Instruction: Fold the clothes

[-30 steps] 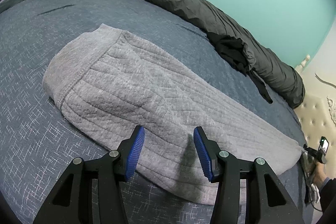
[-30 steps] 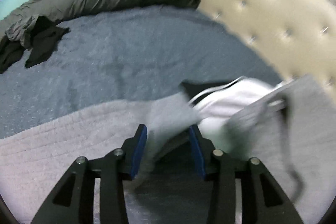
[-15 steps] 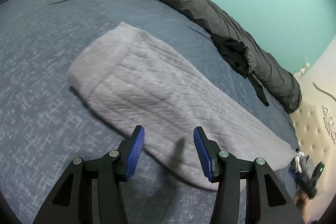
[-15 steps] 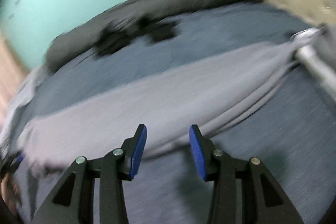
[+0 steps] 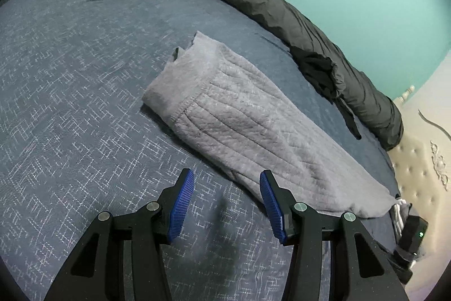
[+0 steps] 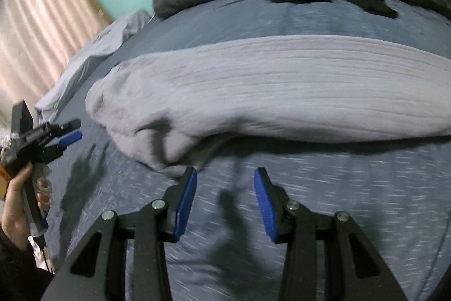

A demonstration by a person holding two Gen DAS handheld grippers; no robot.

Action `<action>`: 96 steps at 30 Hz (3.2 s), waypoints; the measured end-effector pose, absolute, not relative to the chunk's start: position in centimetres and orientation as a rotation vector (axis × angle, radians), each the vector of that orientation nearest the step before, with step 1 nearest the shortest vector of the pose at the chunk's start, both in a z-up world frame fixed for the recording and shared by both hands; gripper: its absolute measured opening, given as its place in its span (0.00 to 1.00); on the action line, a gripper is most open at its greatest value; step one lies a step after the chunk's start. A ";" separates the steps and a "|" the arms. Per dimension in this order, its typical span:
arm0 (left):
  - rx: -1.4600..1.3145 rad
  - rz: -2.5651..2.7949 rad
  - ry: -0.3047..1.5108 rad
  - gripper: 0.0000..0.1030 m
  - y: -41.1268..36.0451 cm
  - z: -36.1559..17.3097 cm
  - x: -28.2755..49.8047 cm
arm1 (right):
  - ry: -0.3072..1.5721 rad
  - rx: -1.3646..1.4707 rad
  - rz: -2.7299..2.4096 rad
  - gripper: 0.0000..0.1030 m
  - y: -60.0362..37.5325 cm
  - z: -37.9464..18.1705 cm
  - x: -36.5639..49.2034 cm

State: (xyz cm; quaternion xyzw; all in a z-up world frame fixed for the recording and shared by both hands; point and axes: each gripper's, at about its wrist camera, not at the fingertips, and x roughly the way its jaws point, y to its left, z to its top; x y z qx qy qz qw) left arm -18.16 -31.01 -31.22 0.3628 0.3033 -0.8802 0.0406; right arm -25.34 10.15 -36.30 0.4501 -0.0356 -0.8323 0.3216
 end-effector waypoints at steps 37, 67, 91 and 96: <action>1.092 -2.663 1.043 0.51 -33.7 -31.6 -17.8 | -0.001 1.173 -2.011 0.06 5.7 -36.5 -22.2; 0.978 -2.586 1.406 0.14 -38.6 -35.0 -21.3 | -0.063 1.194 -2.095 0.06 7.7 -35.2 -23.1; 1.109 -2.696 0.917 0.38 -33.6 -33.0 -23.1 | -0.032 1.269 -2.129 0.06 2.3 -36.5 -30.2; 1.185 -2.628 0.953 0.34 -34.6 -35.4 -22.9 | -0.103 1.294 -2.107 0.06 2.9 -38.2 -30.4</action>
